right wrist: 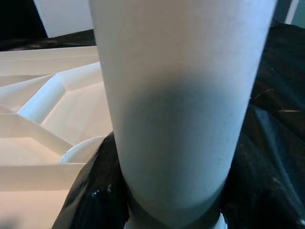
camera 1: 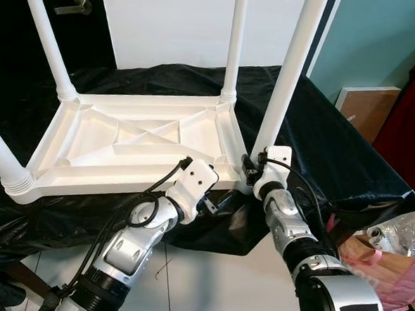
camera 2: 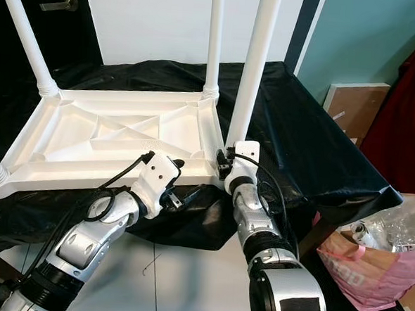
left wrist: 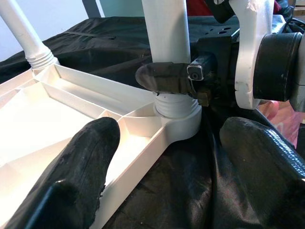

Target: Building children table

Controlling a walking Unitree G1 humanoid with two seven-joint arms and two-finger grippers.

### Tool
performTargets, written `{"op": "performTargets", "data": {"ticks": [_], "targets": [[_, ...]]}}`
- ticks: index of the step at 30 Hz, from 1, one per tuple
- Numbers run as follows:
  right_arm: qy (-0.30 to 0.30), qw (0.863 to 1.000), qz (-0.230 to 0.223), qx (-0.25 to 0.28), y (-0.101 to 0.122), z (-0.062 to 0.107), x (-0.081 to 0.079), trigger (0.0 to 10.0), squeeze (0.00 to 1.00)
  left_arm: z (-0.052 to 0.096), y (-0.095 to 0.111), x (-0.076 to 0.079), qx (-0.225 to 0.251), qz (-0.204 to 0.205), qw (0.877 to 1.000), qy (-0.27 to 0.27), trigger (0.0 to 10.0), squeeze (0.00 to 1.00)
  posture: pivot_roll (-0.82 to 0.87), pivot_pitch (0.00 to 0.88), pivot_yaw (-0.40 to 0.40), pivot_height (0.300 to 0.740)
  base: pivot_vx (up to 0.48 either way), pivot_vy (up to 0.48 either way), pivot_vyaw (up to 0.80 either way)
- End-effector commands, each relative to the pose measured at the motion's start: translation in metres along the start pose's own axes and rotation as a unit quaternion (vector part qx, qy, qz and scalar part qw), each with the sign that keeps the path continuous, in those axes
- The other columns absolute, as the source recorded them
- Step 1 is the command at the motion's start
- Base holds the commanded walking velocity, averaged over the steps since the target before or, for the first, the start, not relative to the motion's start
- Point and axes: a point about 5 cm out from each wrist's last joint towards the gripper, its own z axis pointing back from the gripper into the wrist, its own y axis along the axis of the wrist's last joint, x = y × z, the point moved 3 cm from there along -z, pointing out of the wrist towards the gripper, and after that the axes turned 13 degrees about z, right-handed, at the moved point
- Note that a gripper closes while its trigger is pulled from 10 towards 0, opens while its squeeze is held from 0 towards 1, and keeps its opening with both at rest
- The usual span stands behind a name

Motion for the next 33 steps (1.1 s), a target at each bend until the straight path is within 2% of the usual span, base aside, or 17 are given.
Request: {"op": "performTargets", "data": {"ticks": [1, 4, 12, 13, 22, 26, 27, 29, 30, 33], "targets": [[-0.008, 0.998, -0.049, -0.040, -0.020, 0.007, -0.004, 10.0, 0.00, -0.001, -0.003, 0.007, -0.009, 0.001, 0.999, -0.030, 10.0, 0.00, 0.03, 0.000, -0.047, 0.740, 0.000, 0.000, 0.00], [-0.013, 0.999, -0.035, -0.034, -0.017, 0.006, 0.001, 10.0, 0.00, -0.002, -0.002, 0.004, -0.007, 0.000, 1.000, -0.024, 10.0, 0.00, 0.03, 0.000, -0.056, 0.740, 0.000, 0.000, 0.00], [-0.017, 0.999, -0.032, -0.032, -0.015, 0.006, 0.001, 10.0, 0.00, -0.002, -0.002, 0.003, -0.005, 0.000, 1.000, -0.022, 10.0, 0.00, 0.03, 0.000, -0.057, 0.740, 0.000, 0.000, 0.00], [-0.010, 0.999, -0.027, -0.024, -0.012, 0.005, -0.001, 10.0, 1.00, -0.003, -0.001, 0.002, -0.004, -0.001, 1.000, -0.020, 10.0, 0.00, 0.02, 0.000, -0.060, 0.740, 0.000, 0.000, 0.00], [0.028, 0.999, -0.006, 0.022, -0.002, 0.008, 0.004, 10.0, 1.00, -0.006, 0.001, 0.001, 0.000, -0.003, 1.000, -0.018, 10.0, 0.00, 0.01, 0.000, -0.057, 0.740, 0.000, 0.000, 0.00], [0.086, 0.995, 0.026, 0.048, 0.000, 0.015, 0.016, 10.0, 1.00, -0.005, 0.000, 0.001, -0.002, -0.002, 1.000, -0.020, 10.0, 0.00, 0.01, 0.000, -0.056, 0.740, 0.000, 0.000, 0.00], [0.100, 0.993, 0.035, 0.051, 0.000, 0.016, 0.020, 10.0, 0.57, -0.005, -0.001, 0.001, -0.003, -0.002, 1.000, -0.020, 10.0, 0.00, 0.00, 0.000, -0.049, 0.740, 0.000, 0.000, 0.00], [0.100, 0.993, 0.035, 0.051, 0.000, 0.016, 0.020, 10.0, 0.57, -0.005, -0.001, 0.001, -0.003, -0.002, 1.000, -0.020, 10.0, 0.00, 0.00, 0.000, -0.049, 0.740, 0.000, 0.000, 0.00], [0.117, 0.990, 0.048, 0.056, 0.002, 0.016, 0.024, 10.0, 0.00, -0.005, -0.001, 0.001, -0.004, -0.003, 1.000, -0.022, 10.0, 0.00, 0.00, 0.000, -0.044, 0.740, 0.000, 0.000, 0.00], [0.139, 0.986, 0.062, 0.061, 0.005, 0.016, 0.026, 10.0, 0.00, -0.006, -0.001, 0.001, -0.004, -0.004, 1.000, -0.024, 10.0, 0.00, 0.00, 0.000, -0.041, 0.740, 0.000, 0.000, 0.00]]}}
